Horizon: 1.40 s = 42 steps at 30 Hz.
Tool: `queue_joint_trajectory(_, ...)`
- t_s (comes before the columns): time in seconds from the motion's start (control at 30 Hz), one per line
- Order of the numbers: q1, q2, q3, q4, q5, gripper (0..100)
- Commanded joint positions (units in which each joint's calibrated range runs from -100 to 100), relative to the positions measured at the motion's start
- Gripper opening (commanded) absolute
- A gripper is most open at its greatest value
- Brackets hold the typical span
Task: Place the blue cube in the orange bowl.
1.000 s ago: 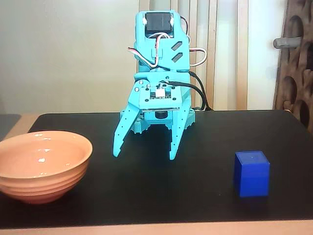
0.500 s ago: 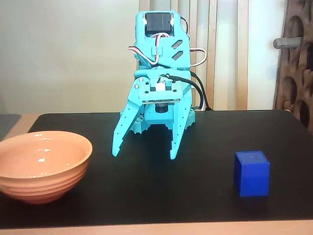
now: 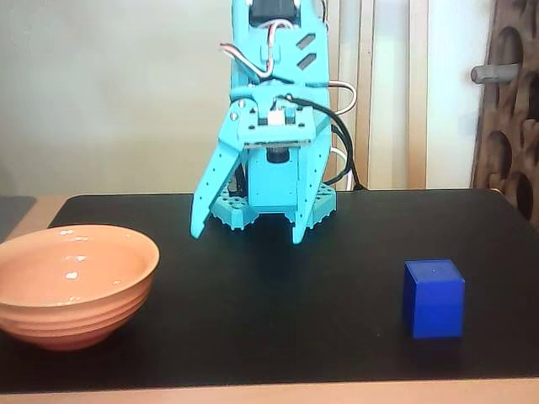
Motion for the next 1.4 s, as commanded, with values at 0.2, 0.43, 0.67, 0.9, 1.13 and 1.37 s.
queue_joint_trajectory(0.2,0.1,12.7,-20.9,-1.2,0.2,35)
queue_joint_trajectory(0.43,0.0,21.1,-30.6,-1.1,0.2,35)
queue_joint_trajectory(0.67,-1.7,26.9,-36.7,-1.1,0.0,35)
queue_joint_trajectory(0.9,-6.2,29.8,-38.1,-1.8,-0.4,35)
queue_joint_trajectory(1.13,-8.8,33.5,-42.5,-1.8,-0.4,35)
queue_joint_trajectory(1.37,-16.1,35.8,-44.4,-2.1,-1.0,35)
